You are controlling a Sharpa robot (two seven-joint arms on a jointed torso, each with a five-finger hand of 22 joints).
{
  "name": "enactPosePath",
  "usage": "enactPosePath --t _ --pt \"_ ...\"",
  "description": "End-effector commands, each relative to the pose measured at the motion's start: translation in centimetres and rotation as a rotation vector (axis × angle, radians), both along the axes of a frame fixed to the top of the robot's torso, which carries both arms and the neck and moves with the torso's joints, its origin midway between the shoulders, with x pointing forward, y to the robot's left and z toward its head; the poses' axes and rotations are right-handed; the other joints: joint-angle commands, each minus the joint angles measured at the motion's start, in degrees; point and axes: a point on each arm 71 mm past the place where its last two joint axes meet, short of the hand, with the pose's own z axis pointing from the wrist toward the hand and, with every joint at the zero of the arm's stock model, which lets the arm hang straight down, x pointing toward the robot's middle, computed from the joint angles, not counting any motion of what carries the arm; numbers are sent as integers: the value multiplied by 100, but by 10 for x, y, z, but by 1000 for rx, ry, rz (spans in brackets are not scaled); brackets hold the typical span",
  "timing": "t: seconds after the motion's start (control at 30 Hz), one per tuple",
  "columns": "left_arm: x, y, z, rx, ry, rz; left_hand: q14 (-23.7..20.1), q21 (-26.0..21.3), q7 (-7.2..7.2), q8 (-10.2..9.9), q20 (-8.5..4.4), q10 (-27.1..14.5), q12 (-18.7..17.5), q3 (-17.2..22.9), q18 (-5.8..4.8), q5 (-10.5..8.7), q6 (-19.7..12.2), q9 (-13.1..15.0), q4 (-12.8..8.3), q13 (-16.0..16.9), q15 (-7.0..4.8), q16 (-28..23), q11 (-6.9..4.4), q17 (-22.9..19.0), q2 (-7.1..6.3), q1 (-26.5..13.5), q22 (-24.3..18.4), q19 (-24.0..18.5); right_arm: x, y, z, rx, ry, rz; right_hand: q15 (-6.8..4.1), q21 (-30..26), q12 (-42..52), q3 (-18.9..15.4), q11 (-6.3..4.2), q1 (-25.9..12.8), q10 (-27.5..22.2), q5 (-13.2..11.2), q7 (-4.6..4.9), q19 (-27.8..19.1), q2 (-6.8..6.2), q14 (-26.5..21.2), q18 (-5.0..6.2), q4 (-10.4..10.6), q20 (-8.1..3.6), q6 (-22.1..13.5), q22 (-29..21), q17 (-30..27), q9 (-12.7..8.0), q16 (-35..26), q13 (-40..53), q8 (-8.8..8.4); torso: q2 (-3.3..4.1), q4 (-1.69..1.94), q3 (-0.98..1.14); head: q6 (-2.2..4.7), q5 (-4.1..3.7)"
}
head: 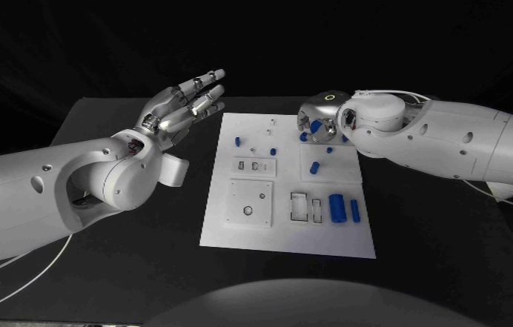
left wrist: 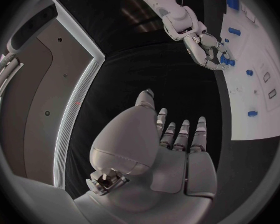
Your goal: Assemble the parts on the task board
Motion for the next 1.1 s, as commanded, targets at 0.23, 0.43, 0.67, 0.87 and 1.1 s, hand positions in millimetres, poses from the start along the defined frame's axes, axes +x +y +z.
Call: enactPosePath --t 0.23,0.43,0.67,0.87,1.1 --pt "-1 -3 1 -5 4 -32 0 21 45 27 37 4 36 39 36 28 5 10 7 9 32 27 74 -5 6 66 -4 7 1 2 -5 -3 12 11 -6 -46 -8 -12 -9 -10 88 -106 -22 -45 8 -38 -49 -38 -12 -21 109 -4 135 -28 53 54 -11 3 -6 -33 2" --pt "-1 -3 0 -4 8 -34 4 23 57 29 38 8 46 43 35 34 10 10 5 11 36 36 87 -4 7 76 -4 8 2 2 -7 2 14 9 -5 -48 7 -16 -9 -20 107 -162 -28 -45 17 -37 -49 -46 -11 -42 114 -3 186 -28 75 61 -19 4 -6 -42 7" --pt "0 -4 0 -3 12 -38 8 25 83 36 41 22 78 52 33 44 38 13 1 16 45 48 116 -3 12 97 -5 11 3 2 -9 6 20 6 -21 -53 58 36 -36 35 180 -69 -2 -43 72 -41 -48 -100 -19 -33 125 -10 301 -33 129 100 -22 8 -4 -42 5" --pt "0 -4 0 -2 16 -41 11 27 100 43 42 36 106 59 31 49 58 16 -1 21 48 58 135 -2 16 112 -6 12 4 3 -11 16 25 6 -52 -38 97 99 -79 77 272 116 15 -18 131 -22 -54 -152 -45 31 163 30 436 -17 171 171 -26 6 -7 -42 5" --pt "1 -4 -1 0 17 -41 15 30 120 49 43 56 141 66 30 53 74 17 -2 27 51 68 160 -1 19 130 -6 15 4 4 -14 31 29 7 -87 -33 148 112 -121 74 442 124 17 -3 172 -17 -56 -181 -78 109 186 18 586 -23 210 254 -30 11 -9 -42 -1"
